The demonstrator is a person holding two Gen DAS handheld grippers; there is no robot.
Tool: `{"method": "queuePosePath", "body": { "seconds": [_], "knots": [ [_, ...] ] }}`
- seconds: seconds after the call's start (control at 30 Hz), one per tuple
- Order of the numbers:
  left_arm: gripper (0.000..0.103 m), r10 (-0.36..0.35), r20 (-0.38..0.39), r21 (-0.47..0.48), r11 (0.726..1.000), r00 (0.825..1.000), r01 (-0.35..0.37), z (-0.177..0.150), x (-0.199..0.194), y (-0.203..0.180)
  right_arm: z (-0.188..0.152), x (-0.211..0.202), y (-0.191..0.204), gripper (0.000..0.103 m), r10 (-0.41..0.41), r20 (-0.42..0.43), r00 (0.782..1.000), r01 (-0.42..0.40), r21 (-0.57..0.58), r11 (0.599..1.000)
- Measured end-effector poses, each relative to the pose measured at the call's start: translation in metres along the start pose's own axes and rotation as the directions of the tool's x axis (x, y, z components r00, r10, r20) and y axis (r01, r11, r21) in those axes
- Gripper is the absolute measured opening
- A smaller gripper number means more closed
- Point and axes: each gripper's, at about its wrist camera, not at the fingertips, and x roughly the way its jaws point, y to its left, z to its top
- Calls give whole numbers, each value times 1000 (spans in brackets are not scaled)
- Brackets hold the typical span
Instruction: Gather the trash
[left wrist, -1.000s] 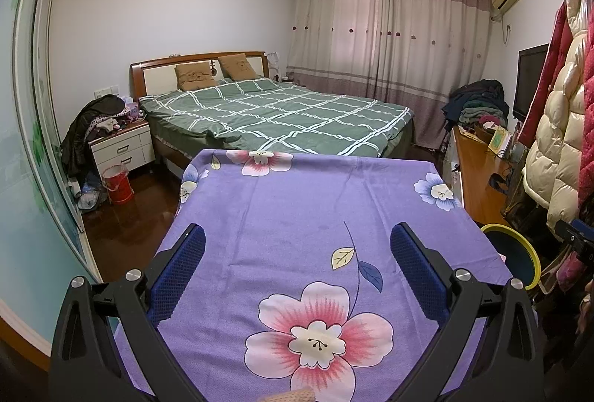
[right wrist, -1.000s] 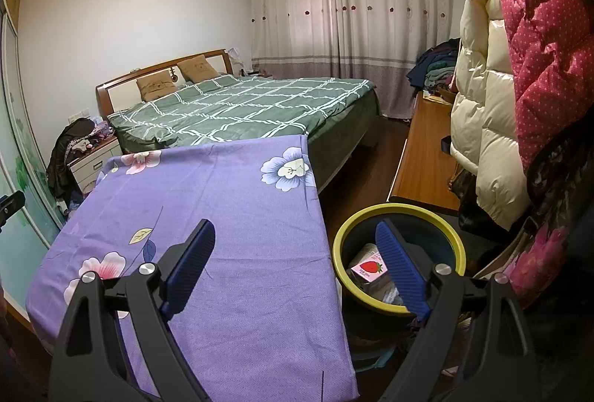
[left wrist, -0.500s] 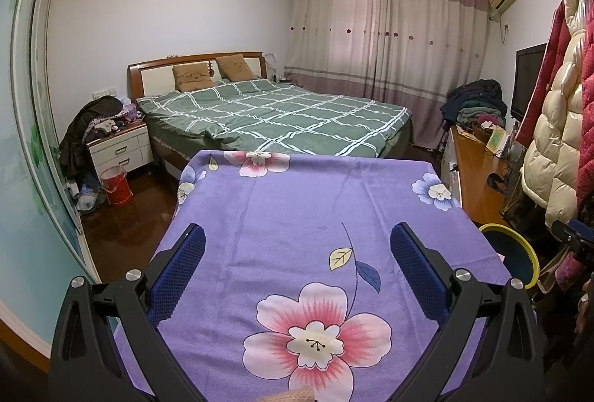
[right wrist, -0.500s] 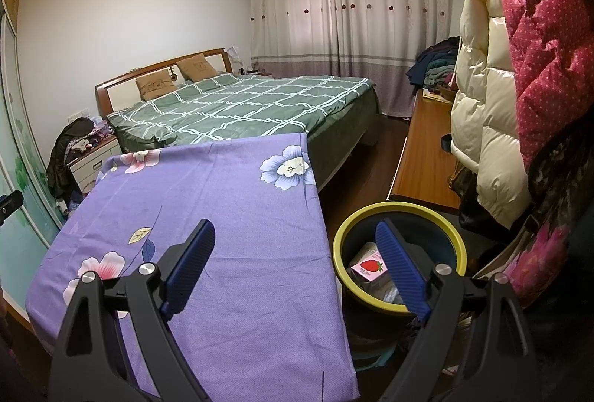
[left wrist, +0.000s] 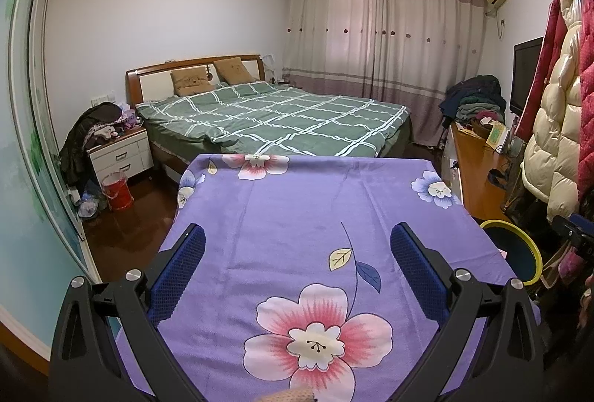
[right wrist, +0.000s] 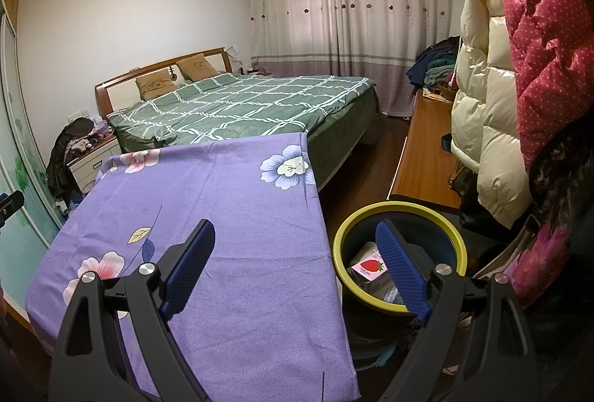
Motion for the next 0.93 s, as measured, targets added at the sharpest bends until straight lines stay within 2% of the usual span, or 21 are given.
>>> {"method": "queuePosePath", "body": {
  "seconds": [0.5, 0.67, 0.77, 0.87, 0.93],
  "knots": [
    [98, 13, -20, 14, 1000, 1000, -13, 5, 6, -3, -2, 1, 1, 84, 0, -3, 1000, 0, 1, 1000],
    [98, 18, -2, 31, 999, 1000, -18, 9, 13, -5, -1, 8, 3, 85, 6, -11, 1000, -6, 0, 1000],
    [98, 29, -25, 32, 999, 999, -29, 16, 36, -1, 7, 29, 8, 89, 20, -36, 999, -20, -8, 1000],
    [98, 58, -87, 38, 998, 995, -55, 22, 88, 7, 18, 66, 19, 96, 58, -73, 996, -59, -10, 998],
    [98, 90, -127, 53, 995, 988, -83, 22, 124, 11, 21, 99, 31, 96, 71, -112, 991, -73, -19, 997]
  ]
}}
